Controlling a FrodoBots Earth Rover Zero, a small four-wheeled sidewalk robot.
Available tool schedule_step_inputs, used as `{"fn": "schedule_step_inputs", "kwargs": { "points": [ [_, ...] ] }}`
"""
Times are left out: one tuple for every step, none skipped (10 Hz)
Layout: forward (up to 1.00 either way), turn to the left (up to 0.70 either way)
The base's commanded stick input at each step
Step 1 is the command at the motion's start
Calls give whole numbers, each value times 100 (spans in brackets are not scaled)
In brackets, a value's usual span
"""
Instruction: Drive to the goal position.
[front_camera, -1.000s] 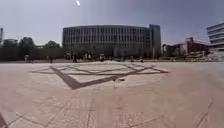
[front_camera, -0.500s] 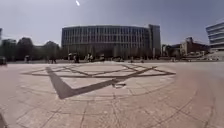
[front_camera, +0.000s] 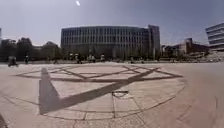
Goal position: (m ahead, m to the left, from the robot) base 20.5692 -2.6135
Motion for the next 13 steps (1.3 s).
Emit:
{"fn": "schedule_step_inputs", "kwargs": {
  "points": [
    [100,30],
    [100,0],
    [100,0],
    [100,0],
    [100,0],
    [100,0],
    [100,0],
    [100,0],
    [100,0],
    [100,0],
    [100,0],
    [100,0],
    [100,0]
  ]
}}
